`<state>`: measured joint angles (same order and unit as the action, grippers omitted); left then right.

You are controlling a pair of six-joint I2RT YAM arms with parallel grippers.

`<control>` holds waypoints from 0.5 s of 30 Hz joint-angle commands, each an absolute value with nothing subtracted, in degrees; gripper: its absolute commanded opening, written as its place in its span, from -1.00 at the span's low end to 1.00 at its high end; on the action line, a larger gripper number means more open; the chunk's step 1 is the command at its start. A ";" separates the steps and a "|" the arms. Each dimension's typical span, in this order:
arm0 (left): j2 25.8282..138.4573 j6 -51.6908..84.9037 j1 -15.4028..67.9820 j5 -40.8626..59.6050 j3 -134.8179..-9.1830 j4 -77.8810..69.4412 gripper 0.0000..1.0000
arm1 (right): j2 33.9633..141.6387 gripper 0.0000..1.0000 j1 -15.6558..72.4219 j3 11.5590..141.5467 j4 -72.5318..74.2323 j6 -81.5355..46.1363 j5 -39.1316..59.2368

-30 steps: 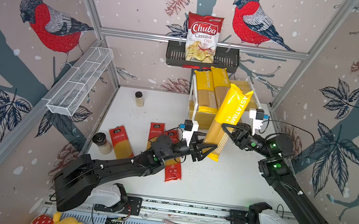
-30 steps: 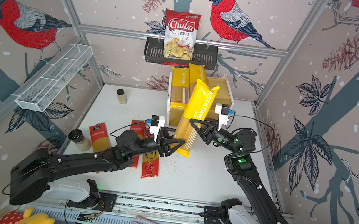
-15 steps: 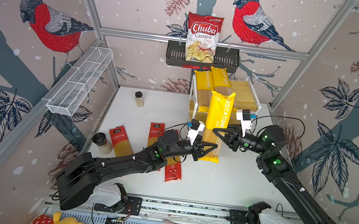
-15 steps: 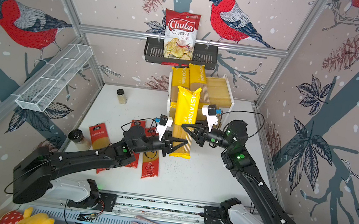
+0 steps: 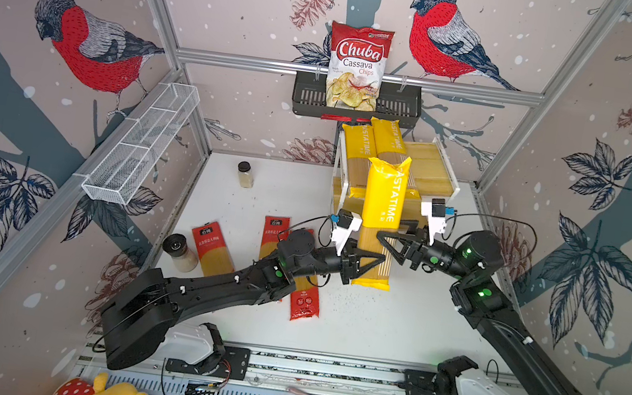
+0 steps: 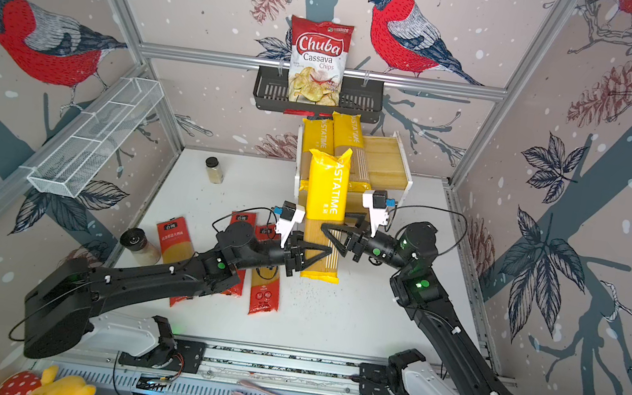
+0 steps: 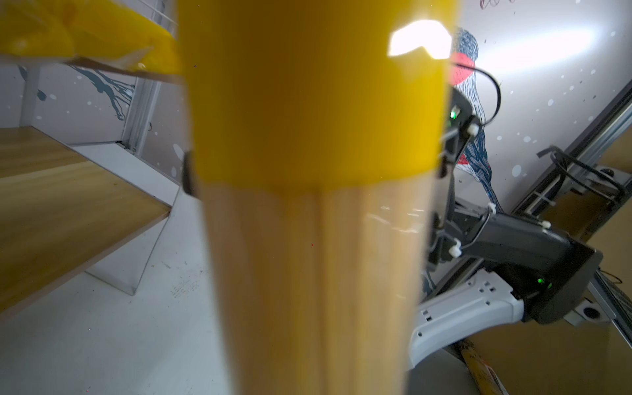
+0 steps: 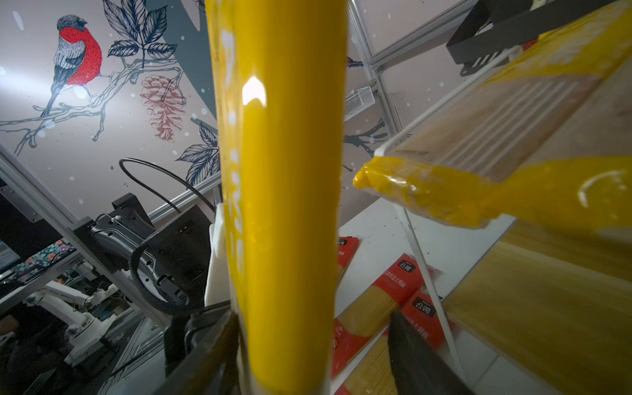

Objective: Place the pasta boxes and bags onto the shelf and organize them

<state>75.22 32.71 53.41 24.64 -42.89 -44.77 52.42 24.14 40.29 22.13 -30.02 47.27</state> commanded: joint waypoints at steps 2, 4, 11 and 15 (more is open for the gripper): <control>74.60 34.54 52.96 19.86 -44.10 -58.23 -0.93 | 50.02 0.46 21.47 35.65 31.54 -39.49 44.19; 74.70 35.38 52.65 16.95 -44.21 -59.35 -0.93 | 48.63 0.47 20.76 32.99 35.09 -43.65 43.44; 76.78 38.29 52.47 9.40 -45.09 -65.01 -0.92 | 45.66 0.49 21.65 22.51 52.73 -61.43 36.58; 78.02 39.75 52.47 6.48 -46.37 -66.96 -0.90 | 45.12 0.50 25.06 19.87 57.56 -64.08 34.49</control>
<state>77.73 38.87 52.62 10.20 -44.86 -54.65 45.56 23.49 20.67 47.90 -58.78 37.45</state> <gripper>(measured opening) 0.253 0.747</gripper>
